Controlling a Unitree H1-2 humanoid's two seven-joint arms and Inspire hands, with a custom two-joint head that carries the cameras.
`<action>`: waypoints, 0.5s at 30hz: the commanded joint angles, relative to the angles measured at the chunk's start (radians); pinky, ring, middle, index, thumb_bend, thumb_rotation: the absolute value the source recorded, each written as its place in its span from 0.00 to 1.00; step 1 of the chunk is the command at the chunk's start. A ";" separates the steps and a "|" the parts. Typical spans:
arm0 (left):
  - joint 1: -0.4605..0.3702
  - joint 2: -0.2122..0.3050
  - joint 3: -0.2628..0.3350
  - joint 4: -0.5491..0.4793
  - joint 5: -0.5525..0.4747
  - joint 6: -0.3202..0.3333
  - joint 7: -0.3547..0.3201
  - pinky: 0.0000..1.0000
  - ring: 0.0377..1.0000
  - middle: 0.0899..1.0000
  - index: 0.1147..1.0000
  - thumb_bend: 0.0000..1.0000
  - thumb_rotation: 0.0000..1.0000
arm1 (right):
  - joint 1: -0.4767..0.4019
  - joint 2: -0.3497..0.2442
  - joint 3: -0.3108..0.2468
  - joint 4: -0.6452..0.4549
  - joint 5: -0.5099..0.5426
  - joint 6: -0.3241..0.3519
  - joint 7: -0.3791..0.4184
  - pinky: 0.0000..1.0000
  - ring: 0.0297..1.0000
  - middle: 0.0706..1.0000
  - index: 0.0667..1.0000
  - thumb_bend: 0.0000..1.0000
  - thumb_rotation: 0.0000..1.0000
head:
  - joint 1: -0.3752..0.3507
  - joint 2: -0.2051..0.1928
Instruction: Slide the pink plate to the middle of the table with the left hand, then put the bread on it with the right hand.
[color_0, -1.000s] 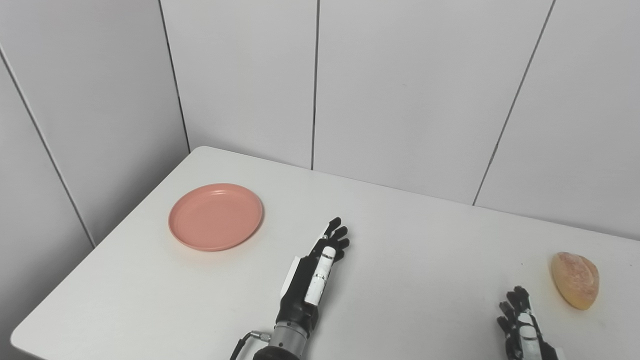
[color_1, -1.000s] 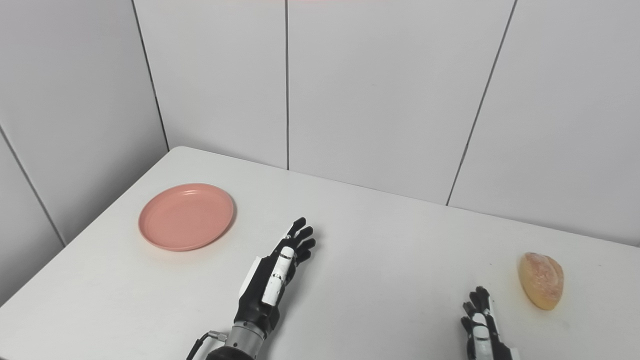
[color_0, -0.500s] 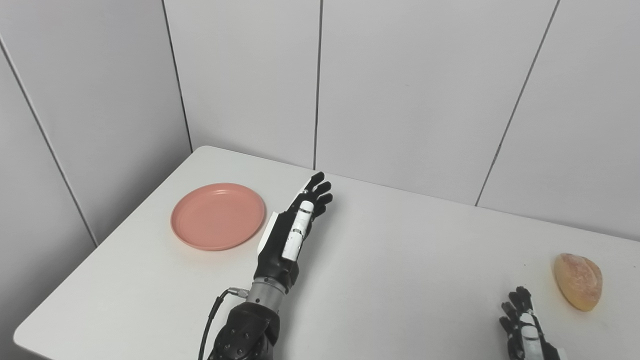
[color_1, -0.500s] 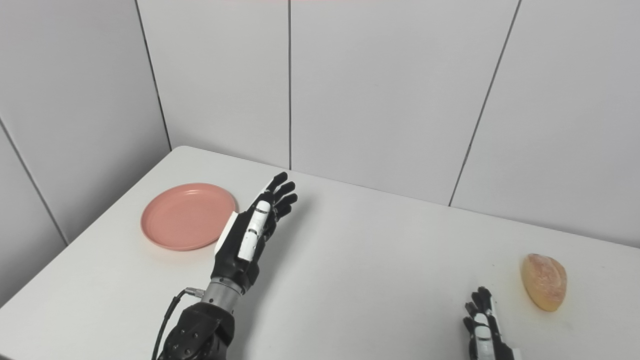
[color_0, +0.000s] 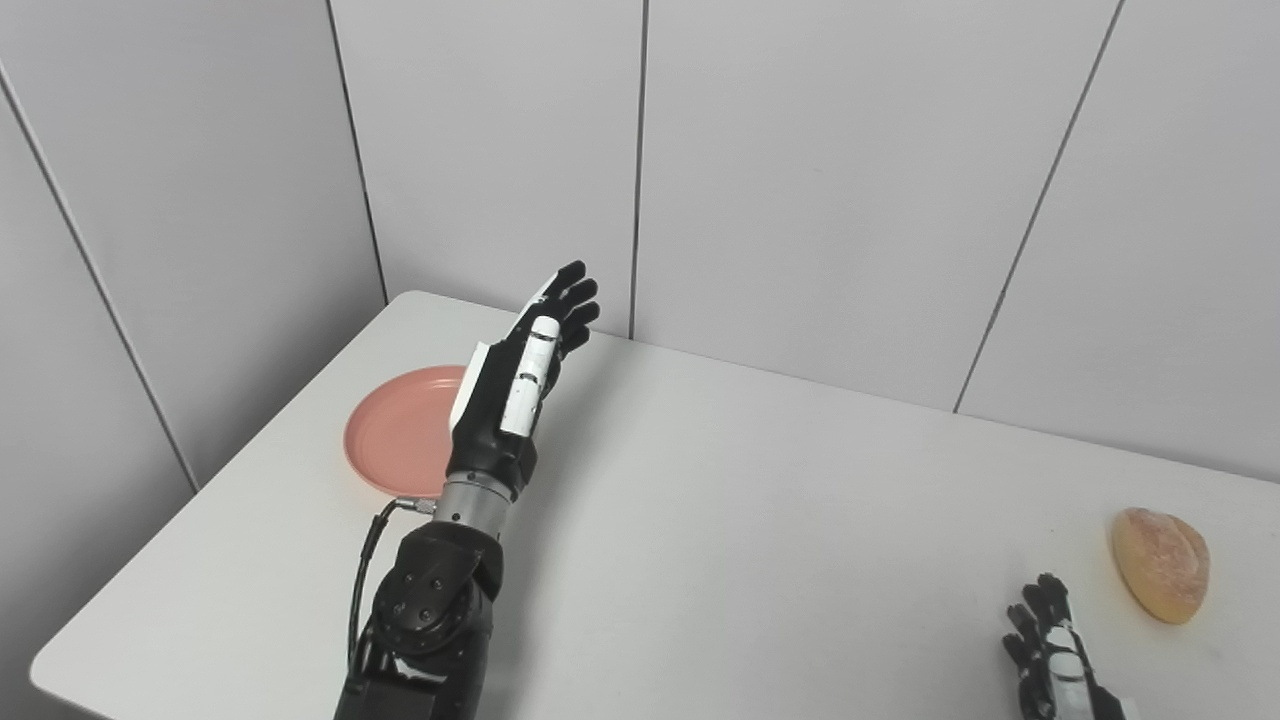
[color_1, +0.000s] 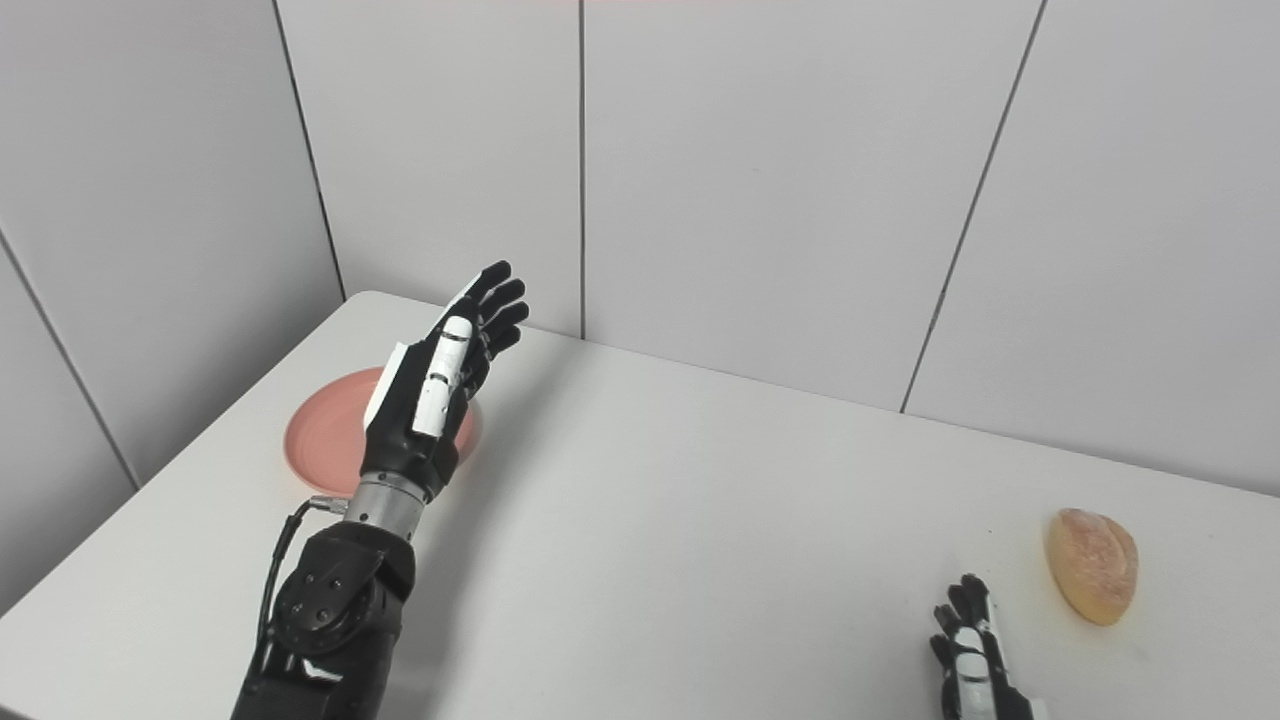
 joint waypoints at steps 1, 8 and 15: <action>-0.055 0.028 0.012 -0.013 0.002 -0.002 0.011 0.87 0.86 0.88 0.85 0.41 1.00 | -0.014 -0.005 -0.003 -0.024 0.001 -0.025 0.004 0.99 0.98 1.00 1.00 0.09 1.00 | 0.007 -0.003; -0.094 0.098 0.042 0.001 0.003 0.043 0.012 0.89 0.89 0.88 0.85 0.43 1.00 | -0.010 -0.006 -0.005 -0.037 0.014 0.002 0.009 1.00 1.00 1.00 1.00 0.12 1.00 | 0.017 -0.005; -0.126 0.156 0.089 0.068 -0.012 0.040 0.011 0.87 0.87 0.86 0.84 0.42 1.00 | -0.010 -0.009 -0.006 -0.043 0.017 0.014 0.008 1.00 1.00 1.00 1.00 0.11 1.00 | 0.027 -0.006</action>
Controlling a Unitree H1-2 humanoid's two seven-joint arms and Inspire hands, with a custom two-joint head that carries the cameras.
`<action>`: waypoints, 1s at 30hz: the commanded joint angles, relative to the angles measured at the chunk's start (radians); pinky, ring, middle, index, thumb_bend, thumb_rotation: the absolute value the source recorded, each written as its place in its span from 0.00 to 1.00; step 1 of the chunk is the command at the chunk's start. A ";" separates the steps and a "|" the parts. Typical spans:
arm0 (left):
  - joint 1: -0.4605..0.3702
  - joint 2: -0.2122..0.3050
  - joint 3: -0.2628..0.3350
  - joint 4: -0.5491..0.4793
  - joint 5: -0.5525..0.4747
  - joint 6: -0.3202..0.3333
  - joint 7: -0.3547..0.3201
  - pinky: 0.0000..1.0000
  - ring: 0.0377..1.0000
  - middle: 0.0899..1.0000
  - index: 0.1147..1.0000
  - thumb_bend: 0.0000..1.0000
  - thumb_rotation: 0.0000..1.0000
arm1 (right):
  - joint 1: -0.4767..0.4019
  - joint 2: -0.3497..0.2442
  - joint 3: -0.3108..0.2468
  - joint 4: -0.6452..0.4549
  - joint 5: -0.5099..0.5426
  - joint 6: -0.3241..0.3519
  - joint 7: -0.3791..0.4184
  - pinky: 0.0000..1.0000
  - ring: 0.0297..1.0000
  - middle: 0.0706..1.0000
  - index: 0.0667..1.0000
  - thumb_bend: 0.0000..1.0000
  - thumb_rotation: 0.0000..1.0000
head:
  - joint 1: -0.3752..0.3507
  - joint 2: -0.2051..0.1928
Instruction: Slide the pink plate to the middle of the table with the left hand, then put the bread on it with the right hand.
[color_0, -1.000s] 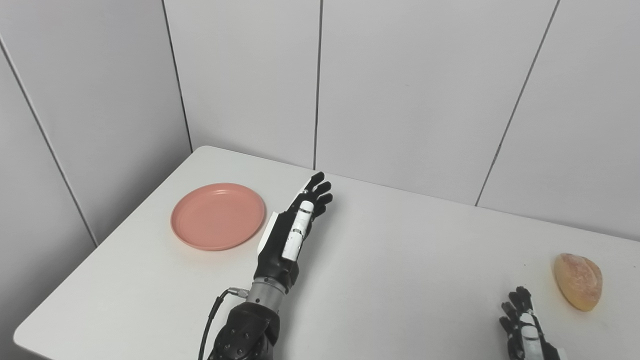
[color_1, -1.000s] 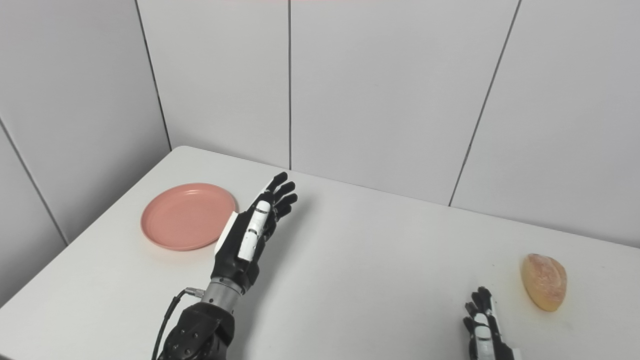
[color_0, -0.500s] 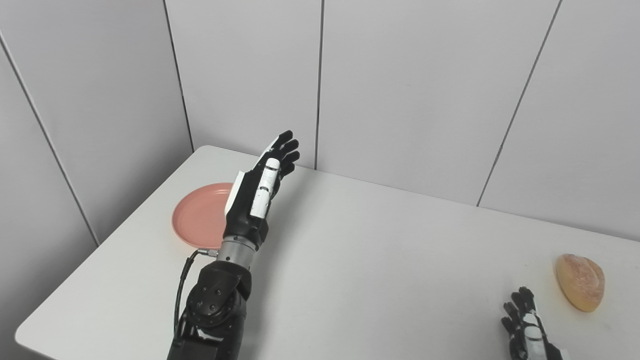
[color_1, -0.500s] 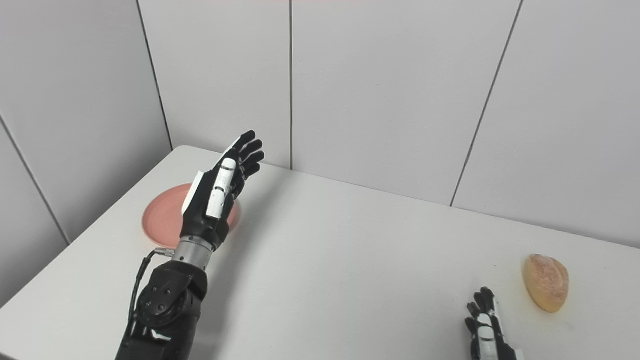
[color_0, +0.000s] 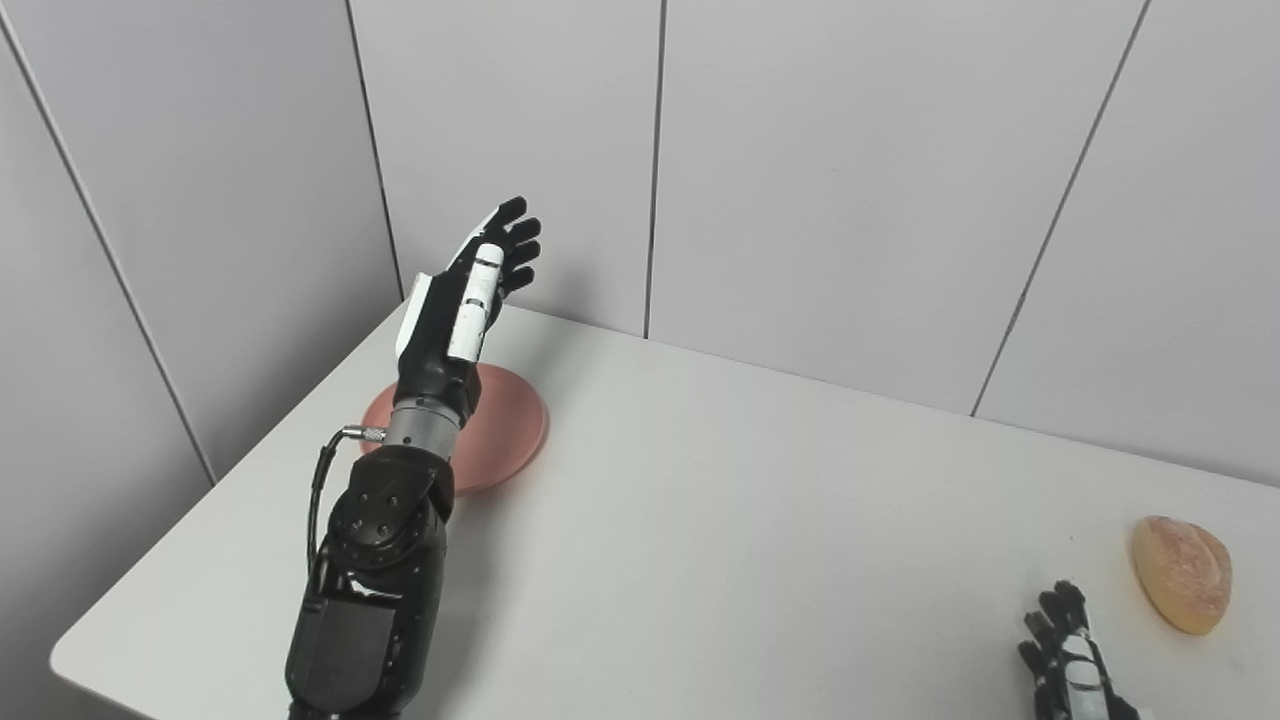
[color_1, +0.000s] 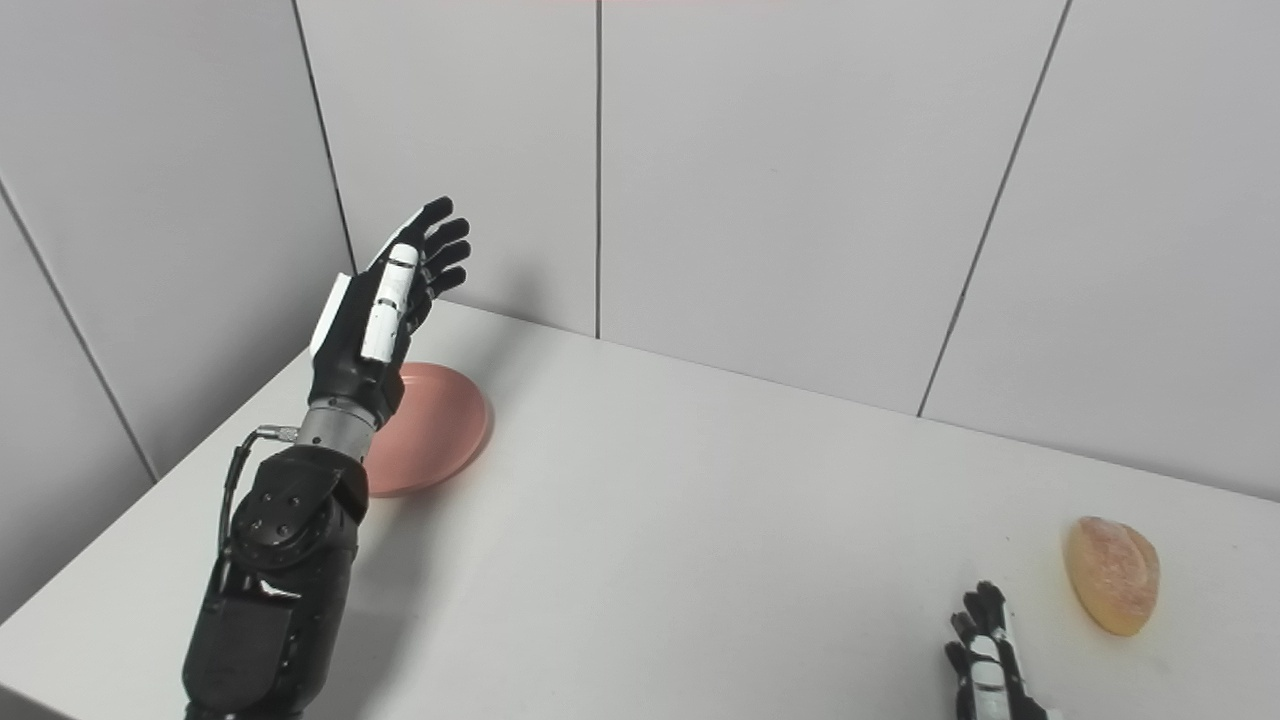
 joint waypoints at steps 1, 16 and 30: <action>-0.052 0.038 0.024 0.013 -0.007 -0.024 0.008 0.87 0.87 0.86 0.84 0.42 1.00 | -0.012 -0.007 -0.005 -0.038 0.006 0.012 0.004 1.00 1.00 1.00 1.00 0.11 1.00 | 0.001 0.000; -0.077 0.172 0.138 0.183 -0.104 -0.090 -0.012 0.89 0.88 0.88 0.85 0.40 1.00 | -0.012 -0.015 -0.010 -0.034 0.015 0.002 0.008 1.00 1.00 1.00 1.00 0.10 1.00 | 0.019 -0.001; -0.063 0.219 0.211 0.284 -0.186 -0.099 -0.014 0.90 0.90 0.89 0.86 0.37 1.00 | -0.008 -0.015 -0.018 -0.055 0.029 0.029 0.008 1.00 1.00 1.00 1.00 0.09 1.00 | 0.032 0.005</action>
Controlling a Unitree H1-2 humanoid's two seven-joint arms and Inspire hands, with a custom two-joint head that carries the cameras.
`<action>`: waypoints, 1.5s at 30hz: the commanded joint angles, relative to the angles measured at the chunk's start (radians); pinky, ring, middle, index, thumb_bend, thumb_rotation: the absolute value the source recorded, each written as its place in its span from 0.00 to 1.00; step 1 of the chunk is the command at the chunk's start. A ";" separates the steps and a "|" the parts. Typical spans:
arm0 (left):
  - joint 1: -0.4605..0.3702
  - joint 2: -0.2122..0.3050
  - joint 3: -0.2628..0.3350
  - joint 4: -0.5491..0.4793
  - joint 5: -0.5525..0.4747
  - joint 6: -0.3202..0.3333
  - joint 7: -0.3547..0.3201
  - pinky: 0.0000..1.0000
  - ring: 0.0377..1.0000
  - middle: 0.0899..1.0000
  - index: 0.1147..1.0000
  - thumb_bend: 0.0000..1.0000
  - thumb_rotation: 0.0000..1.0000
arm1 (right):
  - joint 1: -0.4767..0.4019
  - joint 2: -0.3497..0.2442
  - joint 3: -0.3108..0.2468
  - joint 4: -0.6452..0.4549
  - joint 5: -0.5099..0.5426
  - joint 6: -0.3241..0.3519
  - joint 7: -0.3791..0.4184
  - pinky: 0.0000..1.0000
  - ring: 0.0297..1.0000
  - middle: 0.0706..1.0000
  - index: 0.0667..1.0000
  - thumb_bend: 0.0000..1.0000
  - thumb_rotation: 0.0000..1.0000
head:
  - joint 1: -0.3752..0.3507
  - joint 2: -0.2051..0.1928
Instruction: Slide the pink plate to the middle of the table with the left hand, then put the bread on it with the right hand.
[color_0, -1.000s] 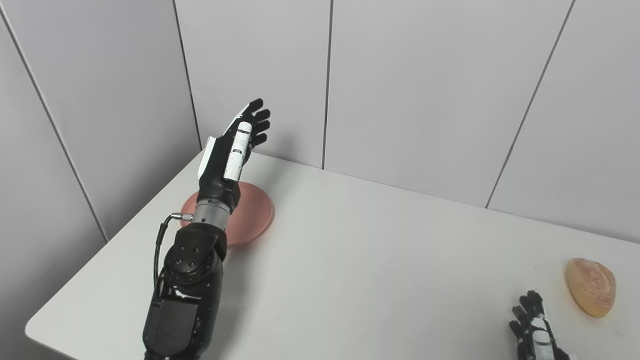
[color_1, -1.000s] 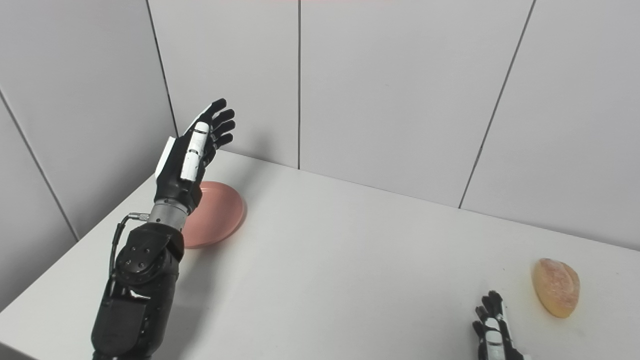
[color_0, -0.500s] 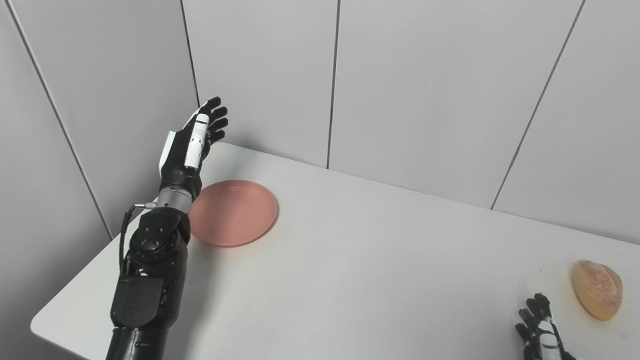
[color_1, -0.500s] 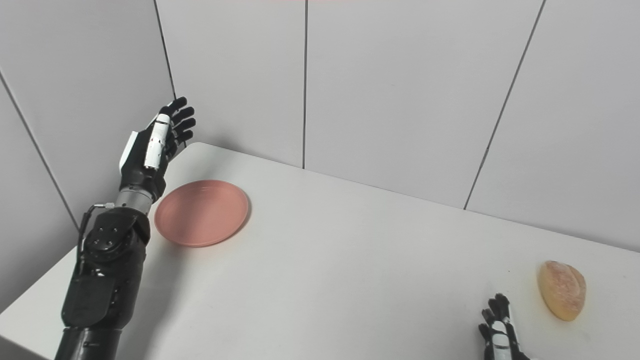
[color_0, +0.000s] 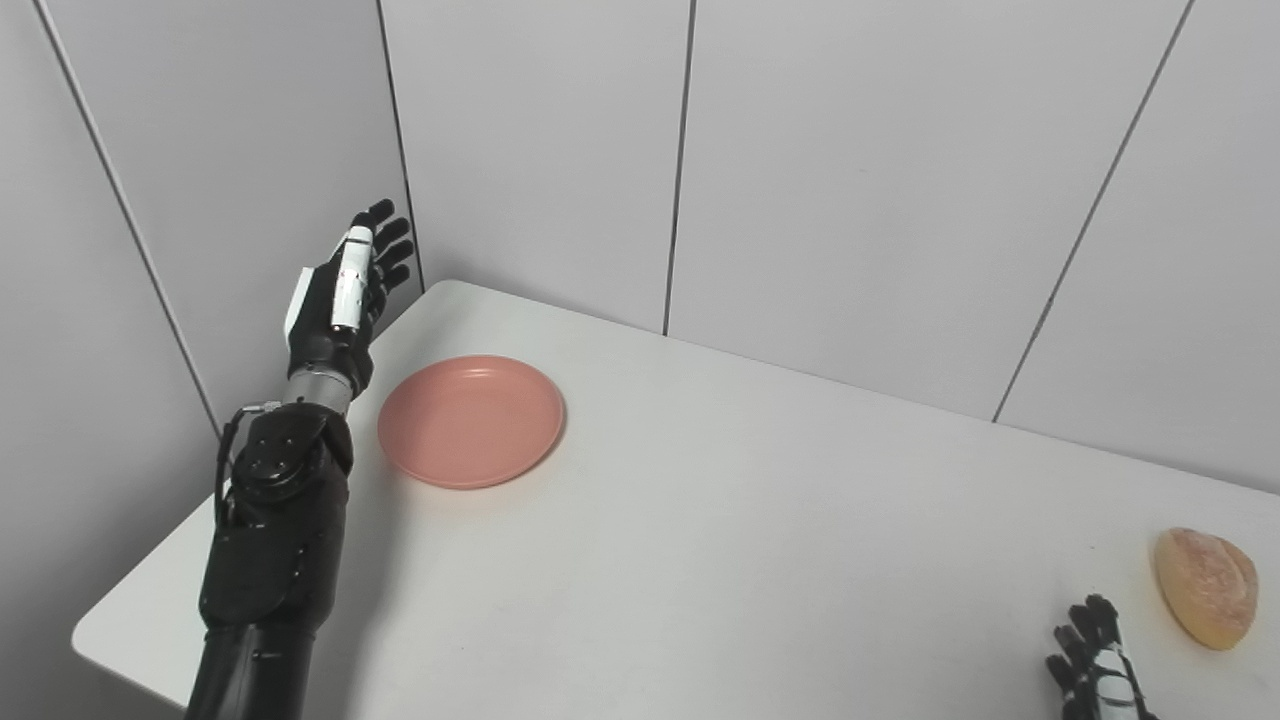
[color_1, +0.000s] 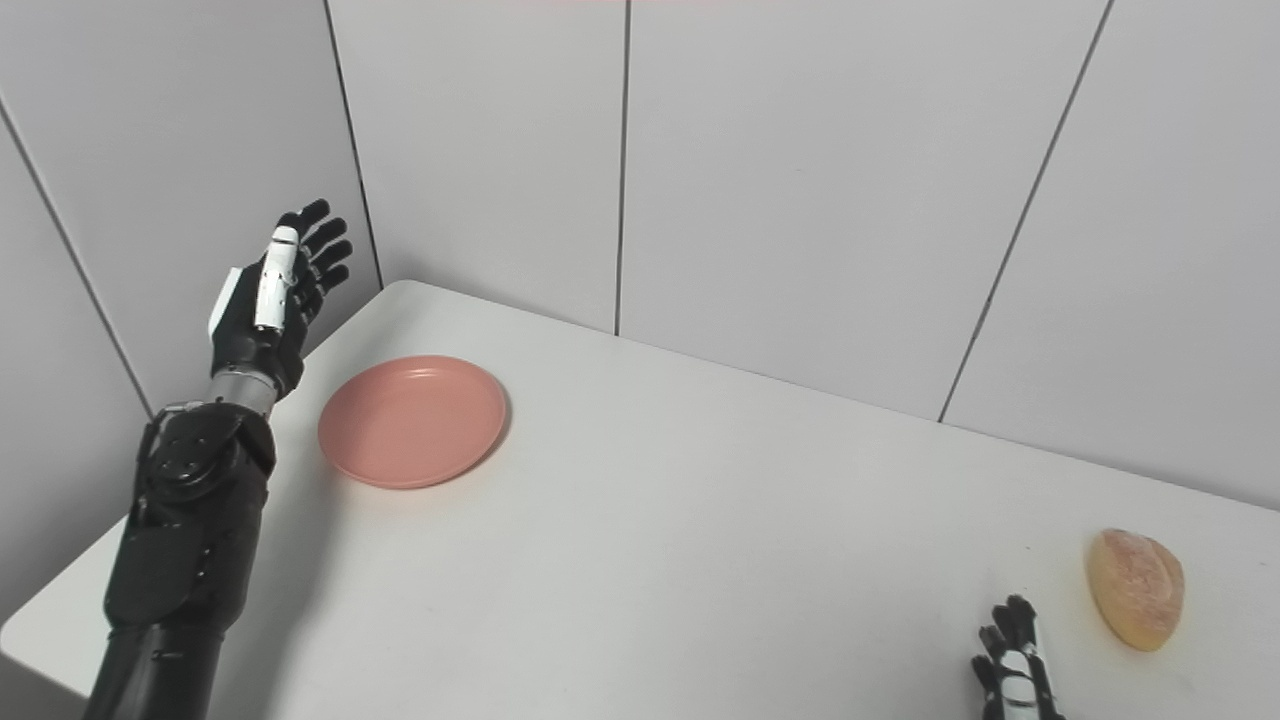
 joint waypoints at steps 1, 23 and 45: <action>-0.031 0.042 0.019 -0.008 -0.019 -0.049 -0.004 0.90 0.90 0.89 0.86 0.37 1.00 | -0.011 -0.004 -0.005 -0.040 0.004 0.004 0.002 1.00 1.00 1.00 1.00 0.09 1.00 | 0.000 0.001; 0.018 0.033 0.079 0.102 -0.075 -0.105 0.012 0.94 0.91 0.90 0.87 0.34 1.00 | -0.005 -0.012 -0.008 -0.061 0.013 0.016 0.004 1.00 1.00 1.00 1.00 0.10 1.00 | 0.018 0.015; 0.073 -0.004 0.078 0.199 -0.104 -0.151 0.013 0.93 0.91 0.90 0.87 0.30 1.00 | -0.001 -0.013 -0.007 -0.081 0.013 0.026 0.003 1.00 1.00 1.00 1.00 0.10 1.00 | 0.018 0.026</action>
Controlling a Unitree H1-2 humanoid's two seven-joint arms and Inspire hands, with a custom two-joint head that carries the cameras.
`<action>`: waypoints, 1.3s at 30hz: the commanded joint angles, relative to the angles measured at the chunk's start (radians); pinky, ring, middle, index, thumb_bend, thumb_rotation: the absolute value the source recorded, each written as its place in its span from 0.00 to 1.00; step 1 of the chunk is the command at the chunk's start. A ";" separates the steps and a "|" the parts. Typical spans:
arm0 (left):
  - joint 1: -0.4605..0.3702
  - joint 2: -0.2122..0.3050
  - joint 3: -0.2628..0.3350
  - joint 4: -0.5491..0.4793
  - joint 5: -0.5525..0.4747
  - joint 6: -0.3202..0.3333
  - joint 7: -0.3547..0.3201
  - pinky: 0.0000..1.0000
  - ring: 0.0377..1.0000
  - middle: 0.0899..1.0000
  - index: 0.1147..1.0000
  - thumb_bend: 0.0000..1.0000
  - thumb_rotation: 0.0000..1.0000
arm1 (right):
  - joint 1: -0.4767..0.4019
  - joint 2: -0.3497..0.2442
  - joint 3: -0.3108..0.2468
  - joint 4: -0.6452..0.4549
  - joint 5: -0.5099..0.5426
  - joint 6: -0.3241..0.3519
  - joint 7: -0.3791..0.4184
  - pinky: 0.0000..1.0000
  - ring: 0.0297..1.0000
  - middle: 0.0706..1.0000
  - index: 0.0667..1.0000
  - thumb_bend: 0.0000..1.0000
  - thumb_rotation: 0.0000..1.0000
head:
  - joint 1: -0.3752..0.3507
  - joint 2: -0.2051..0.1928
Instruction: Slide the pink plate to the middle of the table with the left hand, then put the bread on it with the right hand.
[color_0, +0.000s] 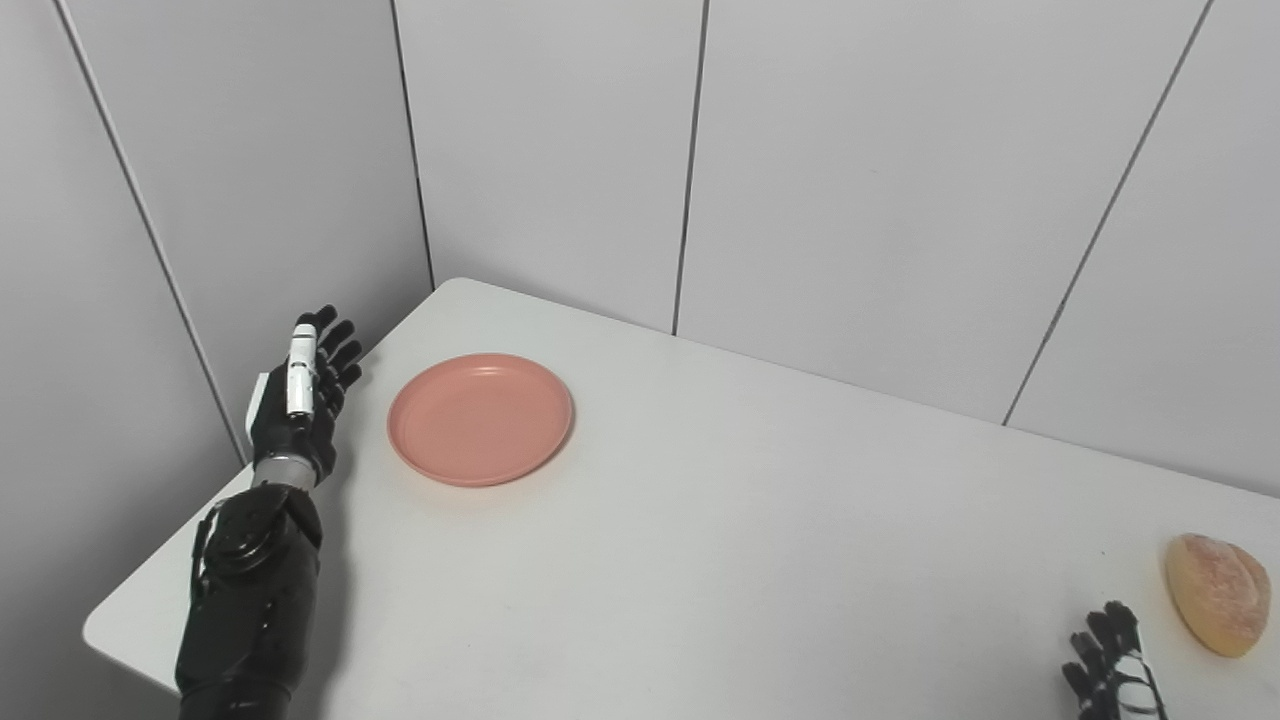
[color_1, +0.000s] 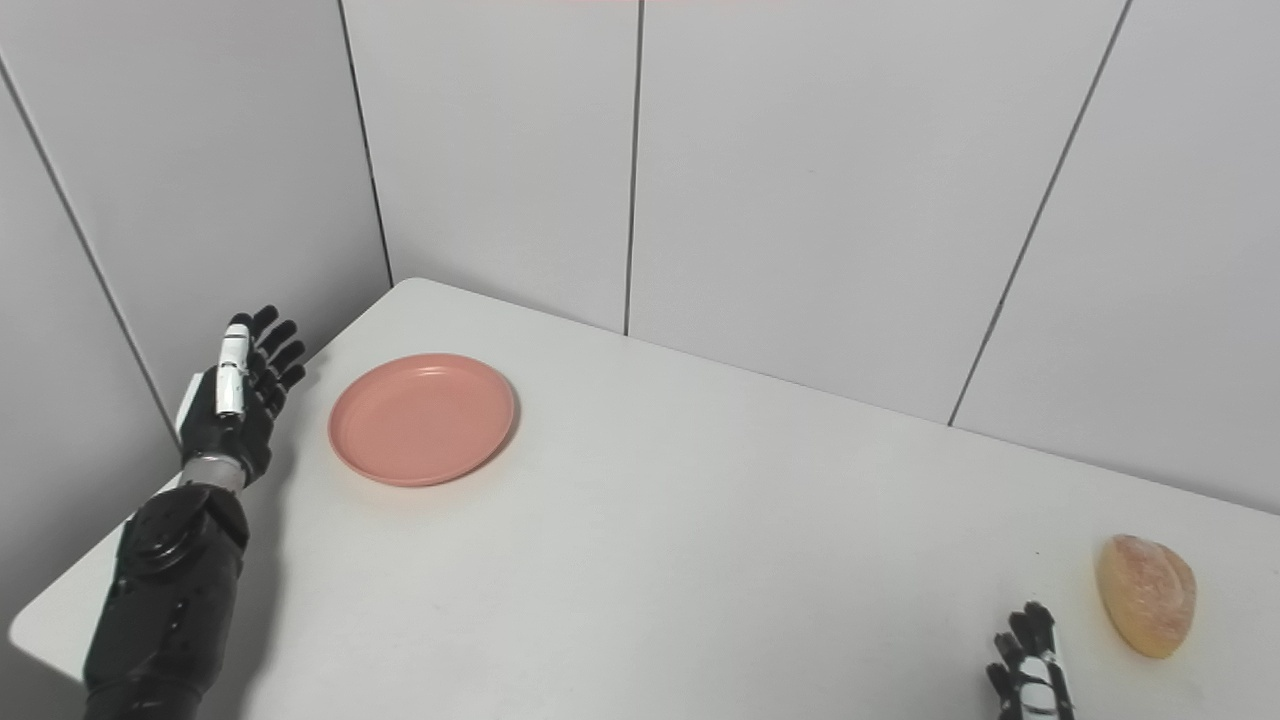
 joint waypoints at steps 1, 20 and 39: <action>-0.023 0.020 0.005 -0.010 -0.001 -0.057 0.003 0.94 0.91 0.90 0.87 0.30 1.00 | -0.012 -0.005 -0.006 -0.038 0.007 -0.005 0.006 1.00 1.00 1.00 1.00 0.10 1.00 | 0.000 0.002; -0.027 0.002 -0.022 0.060 -0.022 -0.077 -0.018 0.89 0.91 0.91 0.88 0.30 1.00 | -0.016 -0.010 -0.006 -0.035 0.015 -0.002 0.012 1.00 1.00 1.00 1.00 0.10 1.00 | -0.004 0.005; -0.058 -0.021 -0.096 0.098 -0.011 -0.068 -0.022 0.90 0.90 0.90 0.87 0.31 1.00 | -0.014 -0.006 -0.001 -0.048 -0.006 0.001 0.004 1.00 0.99 1.00 1.00 0.09 1.00 | -0.016 0.014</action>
